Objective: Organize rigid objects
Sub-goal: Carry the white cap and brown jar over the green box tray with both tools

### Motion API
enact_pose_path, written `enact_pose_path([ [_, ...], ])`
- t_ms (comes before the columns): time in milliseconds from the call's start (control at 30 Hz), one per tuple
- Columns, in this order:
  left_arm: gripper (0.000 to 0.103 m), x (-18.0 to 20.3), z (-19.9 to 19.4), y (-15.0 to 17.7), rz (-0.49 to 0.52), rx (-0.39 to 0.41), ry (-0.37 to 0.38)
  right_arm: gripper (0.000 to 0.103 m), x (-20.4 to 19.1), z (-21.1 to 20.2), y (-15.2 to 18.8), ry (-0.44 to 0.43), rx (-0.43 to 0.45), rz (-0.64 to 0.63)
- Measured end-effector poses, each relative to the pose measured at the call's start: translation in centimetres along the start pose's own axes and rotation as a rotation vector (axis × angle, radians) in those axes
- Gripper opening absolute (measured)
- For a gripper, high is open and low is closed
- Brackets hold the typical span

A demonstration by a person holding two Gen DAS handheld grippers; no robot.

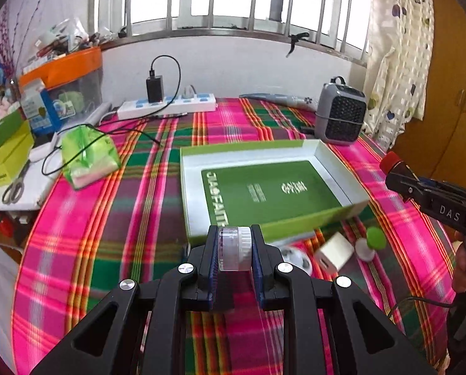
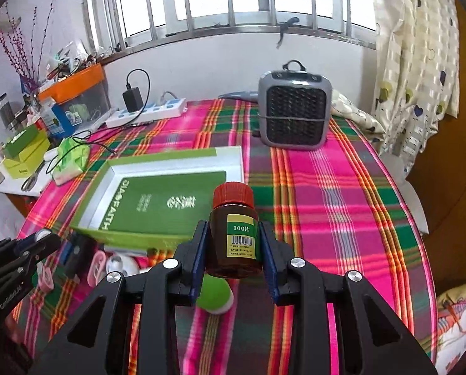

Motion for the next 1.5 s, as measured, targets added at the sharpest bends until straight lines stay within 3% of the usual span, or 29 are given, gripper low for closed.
enact_pose_path([
  [333, 0.018, -0.1, 2.7, -3.0, 0.000, -0.012, -0.002, 0.033, -1.3, 3.1, -1.9, -0.033, -0.032, -0.008],
  [467, 0.018, 0.4, 4.4, -3.7, -0.015, -0.039, 0.030, 0.033, -1.7, 4.5, -2.3, -0.049, -0.054, -0.006],
  [700, 0.018, 1.1, 7.2, -4.2, -0.035, -0.085, 0.044, 0.033, -1.9, 7.3, -2.0, -0.055, -0.107, -0.013],
  [1000, 0.018, 1.1, 10.5, -3.7, -0.036, -0.142, 0.009, 0.033, -1.3, 10.3, -1.1, -0.053, -0.172, -0.016],
  [1500, 0.018, 1.2, 12.1, -3.2, -0.020, -0.165, -0.013, 0.033, -1.1, 11.8, -0.5, -0.054, -0.201, -0.028],
])
Point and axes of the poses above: each gripper's, at about its wrist camera, not at the fingertips, and z roughly the way its jaws point, x to its right, y to its underside, the point moved 10 cm from there along z, roughly the way its jaws point, and after that the axes turned 8 degrees about -y, right-handed, at the moved point
